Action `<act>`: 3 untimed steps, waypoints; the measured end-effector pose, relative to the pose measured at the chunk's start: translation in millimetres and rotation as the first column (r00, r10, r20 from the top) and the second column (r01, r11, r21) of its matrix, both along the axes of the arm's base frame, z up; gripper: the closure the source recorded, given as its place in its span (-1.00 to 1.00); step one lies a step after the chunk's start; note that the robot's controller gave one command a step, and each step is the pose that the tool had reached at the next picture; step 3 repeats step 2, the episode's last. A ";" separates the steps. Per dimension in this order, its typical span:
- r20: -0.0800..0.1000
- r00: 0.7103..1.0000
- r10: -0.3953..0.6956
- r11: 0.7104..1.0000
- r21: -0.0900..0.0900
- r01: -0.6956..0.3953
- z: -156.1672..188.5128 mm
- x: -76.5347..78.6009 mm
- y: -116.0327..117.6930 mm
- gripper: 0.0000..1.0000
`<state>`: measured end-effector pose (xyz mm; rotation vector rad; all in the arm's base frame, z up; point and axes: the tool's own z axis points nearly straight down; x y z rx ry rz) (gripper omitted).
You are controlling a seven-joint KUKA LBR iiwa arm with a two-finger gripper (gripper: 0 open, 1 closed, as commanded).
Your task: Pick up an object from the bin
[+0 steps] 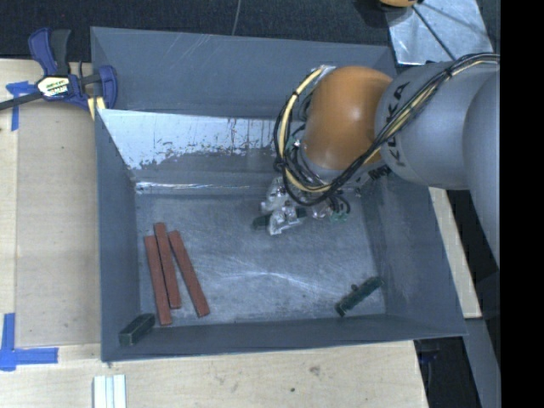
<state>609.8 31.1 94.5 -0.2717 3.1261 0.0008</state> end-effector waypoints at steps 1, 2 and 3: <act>-0.001 1.000 0.000 1.000 0.000 0.000 22.1 -3.3 14.3 1.00; -0.001 0.999 0.037 0.999 0.000 -0.037 131.2 -19.5 -6.2 1.00; -0.001 0.999 0.037 0.999 0.000 -0.037 131.2 -19.5 -6.2 1.00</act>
Offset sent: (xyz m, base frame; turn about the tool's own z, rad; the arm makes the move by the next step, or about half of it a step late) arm -0.0203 -0.0056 0.1308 -0.0387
